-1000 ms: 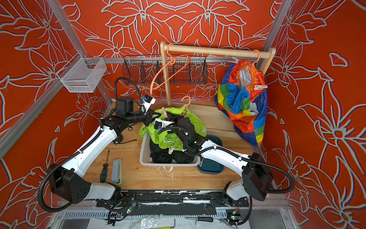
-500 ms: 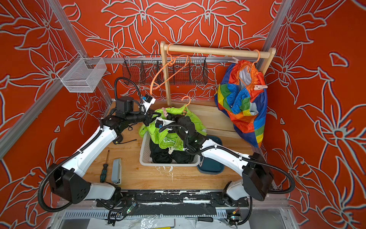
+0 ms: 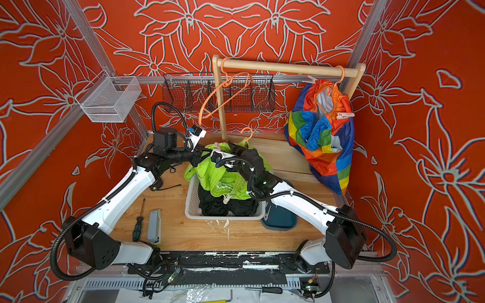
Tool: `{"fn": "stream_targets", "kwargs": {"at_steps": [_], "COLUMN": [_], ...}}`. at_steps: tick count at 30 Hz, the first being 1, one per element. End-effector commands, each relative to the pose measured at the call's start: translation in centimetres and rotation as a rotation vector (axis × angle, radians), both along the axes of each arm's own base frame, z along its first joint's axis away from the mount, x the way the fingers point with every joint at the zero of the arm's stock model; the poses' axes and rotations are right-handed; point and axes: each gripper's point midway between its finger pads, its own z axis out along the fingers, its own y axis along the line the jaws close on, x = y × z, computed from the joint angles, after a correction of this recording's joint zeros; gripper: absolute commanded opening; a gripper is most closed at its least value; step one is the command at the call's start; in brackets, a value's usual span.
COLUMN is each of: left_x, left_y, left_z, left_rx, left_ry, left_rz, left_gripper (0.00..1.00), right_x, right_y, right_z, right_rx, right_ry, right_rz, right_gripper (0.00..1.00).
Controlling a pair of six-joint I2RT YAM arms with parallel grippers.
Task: Remove the clothespins securing shorts to the hanger
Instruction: Remove the clothespin from the hanger.
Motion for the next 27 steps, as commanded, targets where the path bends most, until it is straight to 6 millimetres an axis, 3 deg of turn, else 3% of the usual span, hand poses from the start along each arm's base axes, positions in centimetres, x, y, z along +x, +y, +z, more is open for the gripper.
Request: {"fn": "stream_targets", "kwargs": {"at_steps": [1, 10, 27], "left_x": [0.0, 0.1, 0.6], "left_y": [0.2, 0.0, 0.3], "left_z": [2.5, 2.3, 2.2], "left_rx": [-0.035, -0.039, -0.059], "left_ry": [-0.064, -0.046, -0.027], "left_rz": [-0.011, -0.018, -0.017], "left_gripper": [0.00, 0.00, 0.00], "right_x": [-0.8, -1.2, -1.5], "right_y": [-0.1, 1.1, 3.5], "right_z": [1.2, 3.0, 1.7], "right_rx": [0.011, 0.030, 0.004], "right_ry": [-0.017, -0.039, 0.012], "right_rz": [0.025, 0.085, 0.152], "right_gripper": [0.60, 0.64, 0.62]}}
